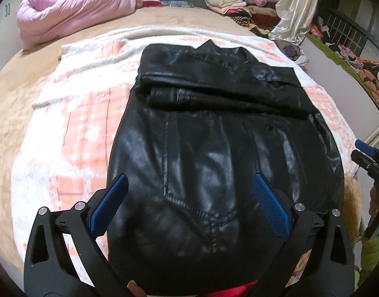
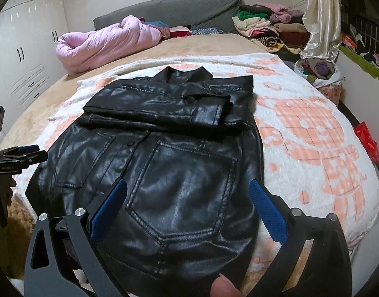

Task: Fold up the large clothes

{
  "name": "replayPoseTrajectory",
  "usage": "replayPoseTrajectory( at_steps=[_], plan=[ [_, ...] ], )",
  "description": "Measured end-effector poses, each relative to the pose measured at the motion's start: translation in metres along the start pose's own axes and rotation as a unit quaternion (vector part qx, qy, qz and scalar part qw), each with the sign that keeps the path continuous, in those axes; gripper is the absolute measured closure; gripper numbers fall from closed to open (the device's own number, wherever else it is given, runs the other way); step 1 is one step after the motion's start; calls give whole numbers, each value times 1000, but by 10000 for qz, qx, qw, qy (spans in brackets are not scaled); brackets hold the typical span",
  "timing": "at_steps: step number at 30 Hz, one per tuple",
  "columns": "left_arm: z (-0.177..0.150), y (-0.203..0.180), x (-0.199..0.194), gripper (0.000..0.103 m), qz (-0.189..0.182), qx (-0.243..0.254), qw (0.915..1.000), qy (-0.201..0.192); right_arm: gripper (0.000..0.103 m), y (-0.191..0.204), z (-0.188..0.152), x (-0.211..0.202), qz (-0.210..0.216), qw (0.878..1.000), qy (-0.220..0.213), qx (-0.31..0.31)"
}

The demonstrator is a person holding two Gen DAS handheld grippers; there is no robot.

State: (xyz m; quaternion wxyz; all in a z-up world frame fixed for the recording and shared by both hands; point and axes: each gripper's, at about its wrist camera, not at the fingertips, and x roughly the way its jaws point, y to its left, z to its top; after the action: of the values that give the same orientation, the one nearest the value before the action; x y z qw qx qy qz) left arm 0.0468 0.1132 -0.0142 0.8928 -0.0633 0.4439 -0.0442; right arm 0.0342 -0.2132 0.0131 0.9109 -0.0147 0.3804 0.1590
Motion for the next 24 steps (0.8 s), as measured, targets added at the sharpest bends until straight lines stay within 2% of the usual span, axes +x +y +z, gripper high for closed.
replayPoseTrajectory(
  at_steps=[8,11,15,19,24],
  plan=[
    [-14,9,-5,10,313,59,9995,46,5,-9,-14,-1,-18,9998,172,73],
    [-19,23,-4,10,333,-110,9993,143,5,-13,-20,-1,-63,9996,272,67],
    [-26,43,-5,10,267,-329,9988,244,5,-16,-26,-3,-101,9994,317,52],
    [-37,52,-6,11,121,-295,9990,308,5,-19,-31,-5,-122,9993,358,37],
    [-49,57,3,40,-104,-377,9978,544,5,-22,-38,-6,-95,9988,484,-11]
  ],
)
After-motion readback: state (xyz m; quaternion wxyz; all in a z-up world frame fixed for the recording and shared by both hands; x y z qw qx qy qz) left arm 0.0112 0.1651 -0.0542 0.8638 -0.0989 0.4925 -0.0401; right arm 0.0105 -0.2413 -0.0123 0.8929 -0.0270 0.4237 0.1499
